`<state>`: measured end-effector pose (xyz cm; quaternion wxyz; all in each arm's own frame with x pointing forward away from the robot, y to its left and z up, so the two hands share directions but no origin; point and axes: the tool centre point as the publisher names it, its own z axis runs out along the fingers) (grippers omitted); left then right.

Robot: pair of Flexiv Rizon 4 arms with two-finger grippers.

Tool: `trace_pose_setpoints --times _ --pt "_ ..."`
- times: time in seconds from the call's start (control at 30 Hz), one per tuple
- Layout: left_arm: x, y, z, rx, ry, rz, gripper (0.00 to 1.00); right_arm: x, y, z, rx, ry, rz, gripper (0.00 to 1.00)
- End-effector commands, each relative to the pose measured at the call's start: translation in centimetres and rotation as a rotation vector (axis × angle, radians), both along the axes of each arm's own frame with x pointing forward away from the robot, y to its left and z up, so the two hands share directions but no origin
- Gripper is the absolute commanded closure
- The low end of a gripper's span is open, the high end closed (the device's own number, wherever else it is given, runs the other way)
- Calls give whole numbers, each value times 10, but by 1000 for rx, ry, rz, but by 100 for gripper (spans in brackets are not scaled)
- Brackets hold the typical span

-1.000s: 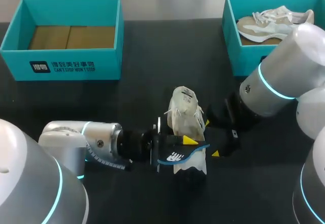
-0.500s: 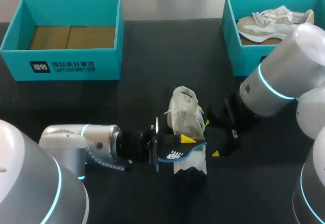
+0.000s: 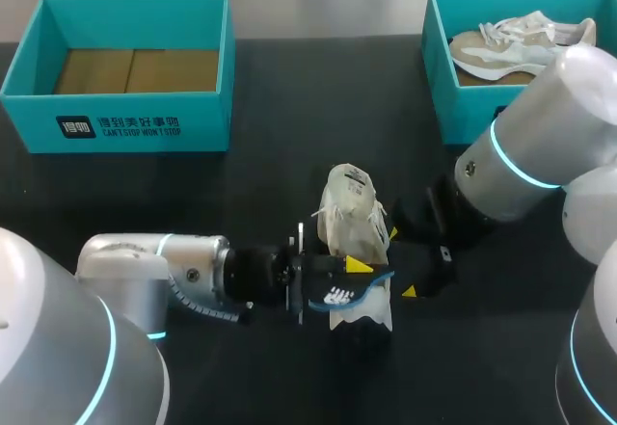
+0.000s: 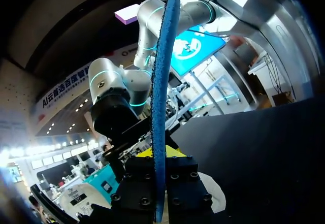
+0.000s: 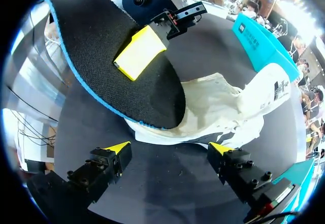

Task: Take the shoe out of the shoebox, open the shoe tongue, remove and reinsert the insole, then place the shoe into the shoebox

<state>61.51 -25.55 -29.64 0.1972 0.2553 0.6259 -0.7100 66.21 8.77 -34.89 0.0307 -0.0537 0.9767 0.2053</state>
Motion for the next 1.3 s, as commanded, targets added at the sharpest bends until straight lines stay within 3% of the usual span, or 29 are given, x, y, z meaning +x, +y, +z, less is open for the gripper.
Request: trace_pose_setpoints --times 0.03,1.3 --pt "5 -7 1 13 -4 -1 100 -1 0 -1 0 -3 -1 0" --pt "29 0 -29 123 35 85 100 -1 0 -1 0 -3 -1 0"
